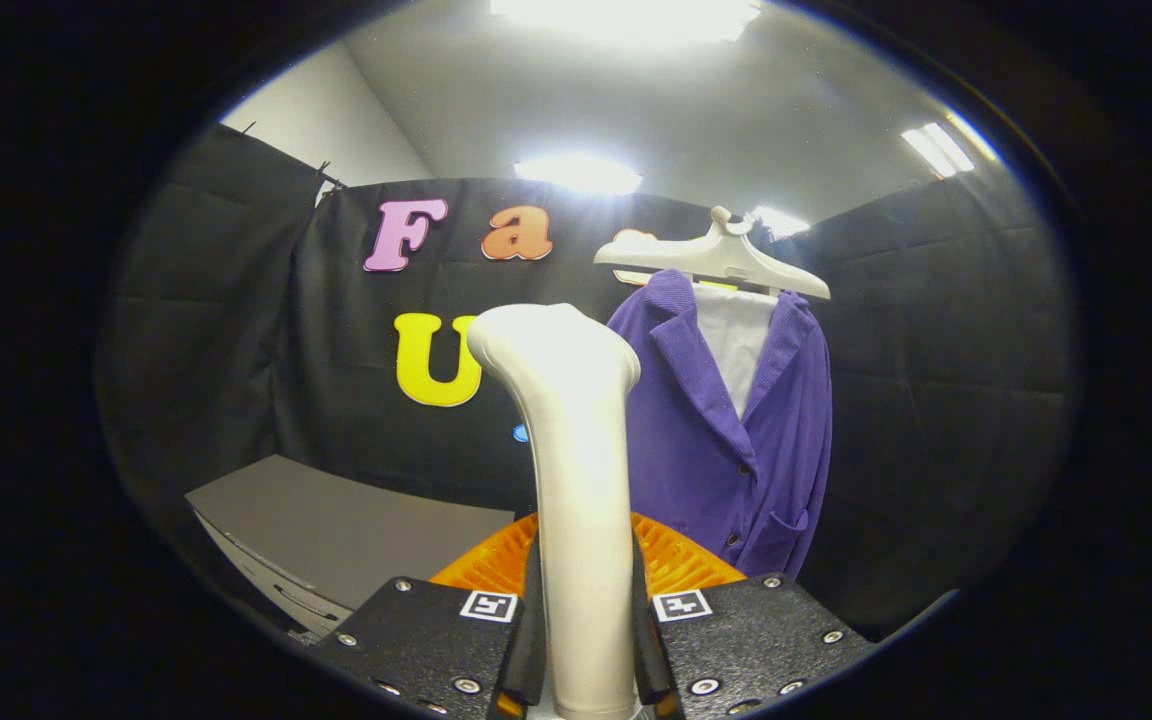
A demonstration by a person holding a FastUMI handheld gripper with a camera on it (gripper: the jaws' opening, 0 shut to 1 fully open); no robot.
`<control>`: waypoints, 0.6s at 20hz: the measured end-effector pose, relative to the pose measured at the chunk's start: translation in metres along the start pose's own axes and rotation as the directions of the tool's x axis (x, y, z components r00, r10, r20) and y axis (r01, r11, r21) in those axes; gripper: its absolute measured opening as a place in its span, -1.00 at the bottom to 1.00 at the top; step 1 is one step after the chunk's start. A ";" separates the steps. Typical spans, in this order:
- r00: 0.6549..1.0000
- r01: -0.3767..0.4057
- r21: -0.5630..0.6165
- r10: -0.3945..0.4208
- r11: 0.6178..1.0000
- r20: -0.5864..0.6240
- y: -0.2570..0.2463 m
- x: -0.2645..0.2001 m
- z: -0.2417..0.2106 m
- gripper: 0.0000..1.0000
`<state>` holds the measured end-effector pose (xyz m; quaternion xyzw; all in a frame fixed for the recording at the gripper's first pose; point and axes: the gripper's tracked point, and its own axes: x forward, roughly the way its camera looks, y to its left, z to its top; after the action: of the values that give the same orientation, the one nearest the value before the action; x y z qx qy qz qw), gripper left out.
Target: Iron the clothes twice with a garment steamer, once on the left side and once on the right side.
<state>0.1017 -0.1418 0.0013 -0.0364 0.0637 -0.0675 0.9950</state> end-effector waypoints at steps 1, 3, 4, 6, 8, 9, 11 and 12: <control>1.000 0.023 -0.002 -0.023 1.000 0.010 -0.007 0.006 0.005 -0.31; 0.998 0.062 0.001 -0.062 0.998 0.027 -0.018 0.021 0.014 -0.31; 0.996 0.078 0.002 -0.078 0.997 0.036 -0.023 0.028 0.018 -0.30; 0.992 0.114 0.011 -0.115 0.993 0.051 -0.036 0.039 0.022 -0.30; 0.987 0.146 0.018 -0.147 0.989 0.063 -0.045 0.052 0.027 -0.31; 0.984 0.165 0.016 -0.165 0.986 0.066 -0.051 0.056 0.029 -0.31; 0.977 0.198 0.014 -0.199 0.980 0.079 -0.062 0.068 0.035 -0.31; 0.973 0.212 0.015 -0.213 0.977 0.085 -0.068 0.073 0.037 -0.31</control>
<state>0.1698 -0.2166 0.0349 -0.0431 0.0163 -0.1720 0.9840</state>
